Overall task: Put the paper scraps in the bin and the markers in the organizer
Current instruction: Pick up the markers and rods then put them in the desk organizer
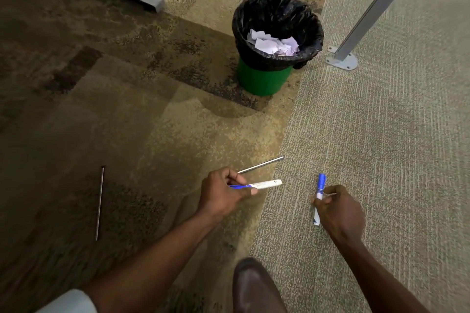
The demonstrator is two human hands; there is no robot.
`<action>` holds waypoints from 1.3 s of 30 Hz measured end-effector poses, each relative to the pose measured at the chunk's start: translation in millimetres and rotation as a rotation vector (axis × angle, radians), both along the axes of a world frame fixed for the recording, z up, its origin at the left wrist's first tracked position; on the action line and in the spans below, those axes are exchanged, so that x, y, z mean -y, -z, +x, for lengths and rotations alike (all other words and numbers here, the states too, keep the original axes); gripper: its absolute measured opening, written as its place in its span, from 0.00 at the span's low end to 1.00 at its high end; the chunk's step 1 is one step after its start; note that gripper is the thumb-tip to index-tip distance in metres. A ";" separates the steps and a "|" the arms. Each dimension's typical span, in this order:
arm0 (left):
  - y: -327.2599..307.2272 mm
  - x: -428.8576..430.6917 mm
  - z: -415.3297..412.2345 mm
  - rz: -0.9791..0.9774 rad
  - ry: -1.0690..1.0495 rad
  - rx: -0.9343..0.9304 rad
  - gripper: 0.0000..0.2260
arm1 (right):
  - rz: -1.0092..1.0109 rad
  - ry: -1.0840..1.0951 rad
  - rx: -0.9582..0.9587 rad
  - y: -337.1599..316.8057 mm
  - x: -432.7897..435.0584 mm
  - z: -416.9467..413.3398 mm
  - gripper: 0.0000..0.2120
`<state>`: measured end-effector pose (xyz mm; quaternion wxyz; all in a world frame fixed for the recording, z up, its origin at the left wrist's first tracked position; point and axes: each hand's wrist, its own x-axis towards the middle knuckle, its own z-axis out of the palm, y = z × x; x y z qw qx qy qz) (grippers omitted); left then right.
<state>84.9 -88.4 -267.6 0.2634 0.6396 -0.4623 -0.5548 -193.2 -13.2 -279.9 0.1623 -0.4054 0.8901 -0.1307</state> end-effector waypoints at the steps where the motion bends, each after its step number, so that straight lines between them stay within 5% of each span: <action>1: -1.0 -0.1 1.3 0.008 0.007 -0.007 0.15 | -0.010 0.011 0.006 2.0 -0.6 0.1 0.11; 8: -11.9 0.4 7.2 0.128 -0.029 -0.117 0.21 | -0.140 0.010 0.121 -6.0 8.6 8.1 0.11; 12: -13.0 1.9 8.7 0.114 0.031 -0.074 0.24 | -0.345 -0.226 0.386 -26.9 25.2 29.5 0.12; 19: -18.5 7.4 11.8 0.111 0.018 -0.188 0.25 | -0.290 -0.599 0.593 -29.2 38.8 79.1 0.11; 28: -16.6 -5.1 -7.9 0.262 -0.362 -0.441 0.11 | -0.399 -0.334 0.777 -17.0 31.3 128.9 0.08; 39: -19.8 -9.5 -6.4 0.397 -0.555 -0.487 0.06 | -0.391 -0.411 0.620 -13.5 24.4 159.4 0.12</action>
